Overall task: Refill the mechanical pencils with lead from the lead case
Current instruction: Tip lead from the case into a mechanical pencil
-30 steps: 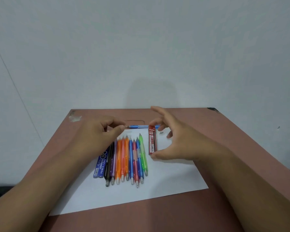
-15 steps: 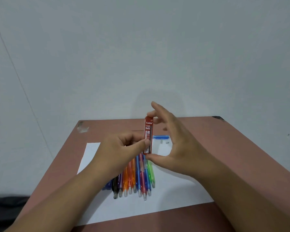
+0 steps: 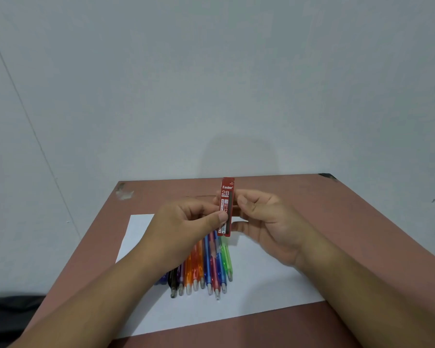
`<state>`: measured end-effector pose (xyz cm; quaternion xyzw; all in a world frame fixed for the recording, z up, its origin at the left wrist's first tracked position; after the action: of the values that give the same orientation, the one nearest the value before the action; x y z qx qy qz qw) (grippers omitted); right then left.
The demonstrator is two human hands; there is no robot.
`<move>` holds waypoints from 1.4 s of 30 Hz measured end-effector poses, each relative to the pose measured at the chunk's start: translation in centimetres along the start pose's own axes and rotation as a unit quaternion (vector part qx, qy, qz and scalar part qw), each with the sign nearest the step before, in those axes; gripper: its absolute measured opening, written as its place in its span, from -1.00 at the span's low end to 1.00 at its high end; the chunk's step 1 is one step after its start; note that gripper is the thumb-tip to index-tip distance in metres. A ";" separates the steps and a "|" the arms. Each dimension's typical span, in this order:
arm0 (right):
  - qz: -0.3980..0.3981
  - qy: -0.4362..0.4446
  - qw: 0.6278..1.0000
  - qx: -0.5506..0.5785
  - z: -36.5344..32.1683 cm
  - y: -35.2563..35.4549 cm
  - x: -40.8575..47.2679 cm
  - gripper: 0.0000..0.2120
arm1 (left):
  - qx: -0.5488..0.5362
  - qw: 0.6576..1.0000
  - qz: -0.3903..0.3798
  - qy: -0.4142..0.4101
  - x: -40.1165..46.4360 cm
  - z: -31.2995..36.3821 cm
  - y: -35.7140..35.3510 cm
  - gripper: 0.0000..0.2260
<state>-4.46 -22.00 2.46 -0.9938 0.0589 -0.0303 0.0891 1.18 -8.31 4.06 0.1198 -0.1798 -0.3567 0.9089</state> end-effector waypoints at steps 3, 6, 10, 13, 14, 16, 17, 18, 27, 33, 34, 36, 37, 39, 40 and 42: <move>-0.022 -0.020 0.999 0.023 0.5 -0.6 -0.1 -0.70 | 0.010 1.000 0.001 -0.008 0.0 0.2 -0.3 -0.87; -0.019 -0.028 0.999 0.032 0.8 -0.6 0.0 -0.73 | 0.015 1.000 -0.004 -0.005 0.1 0.1 -0.6 -0.89; -0.005 -0.018 0.999 0.037 0.8 0.0 0.2 -0.70 | 0.054 0.998 0.010 -0.016 -0.1 0.3 -0.1 -0.72; 0.039 0.004 0.999 -0.027 0.1 0.7 0.0 -0.75 | 0.099 0.992 0.063 -0.042 -0.2 1.0 1.3 -0.62; 0.067 0.017 0.995 -0.071 -0.3 0.9 -0.1 -0.80 | 0.111 0.989 0.082 -0.055 -0.2 1.2 1.8 -0.67; 0.113 0.043 0.978 -0.169 -1.1 1.0 -0.5 -0.84 | 0.115 0.984 0.108 -0.080 -0.1 1.5 2.4 -0.80; 0.119 0.056 0.969 -0.210 -1.4 0.7 -0.7 -0.85 | 0.114 0.983 0.111 -0.095 0.0 1.7 2.5 -0.84; 0.120 0.068 0.959 -0.246 -1.6 0.4 -0.8 -0.86 | 0.115 0.981 0.107 -0.109 0.2 1.8 2.4 -0.83; 0.124 0.075 0.929 -0.340 -1.6 -0.1 -1.1 -0.84 | -0.003 0.995 0.072 -0.071 0.7 0.7 1.9 -0.85; 0.108 0.095 0.923 -0.356 -1.8 -0.3 -1.1 -0.83 | -0.055 0.995 0.066 -0.055 0.7 0.4 2.1 -0.77; 0.106 0.098 0.924 -0.356 -1.8 -0.4 -1.1 -0.83 | -0.058 0.995 0.065 -0.054 0.7 0.3 2.1 -0.77; 0.102 0.103 0.923 -0.357 -1.9 -0.4 -1.1 -0.82 | -0.063 0.994 0.066 -0.052 0.8 0.3 2.2 -0.80; 0.100 0.105 0.921 -0.361 -1.9 -0.4 -1.2 -0.81 | -0.067 0.994 0.069 -0.051 0.8 0.3 2.2 -0.83; 0.093 0.107 0.920 -0.365 -1.8 -0.6 -1.2 -0.79 | -0.079 0.993 0.075 -0.051 0.9 0.3 2.4 -0.85; 0.091 0.109 0.921 -0.362 -1.8 -0.6 -1.2 -0.80 | -0.087 0.992 0.078 -0.050 0.9 0.3 2.5 -0.84; 0.094 0.109 0.922 -0.360 -1.7 -0.6 -1.1 -0.80 | -0.100 0.990 0.086 -0.049 0.8 0.3 2.5 -0.83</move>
<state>-5.65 -21.60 4.21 -0.9393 0.1686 -0.1067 -0.2791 3.10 -7.08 5.43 -0.0047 -0.1971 -0.2992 0.9336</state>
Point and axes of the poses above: each hand's wrist, its own x-axis towards the middle knuckle, its own y-axis out of the back of the hand, z = x × y, the point moved 9 cm from there along x, towards the middle knuckle, and after that the axes turned 6 degrees about -y, right-handed, at the moved point
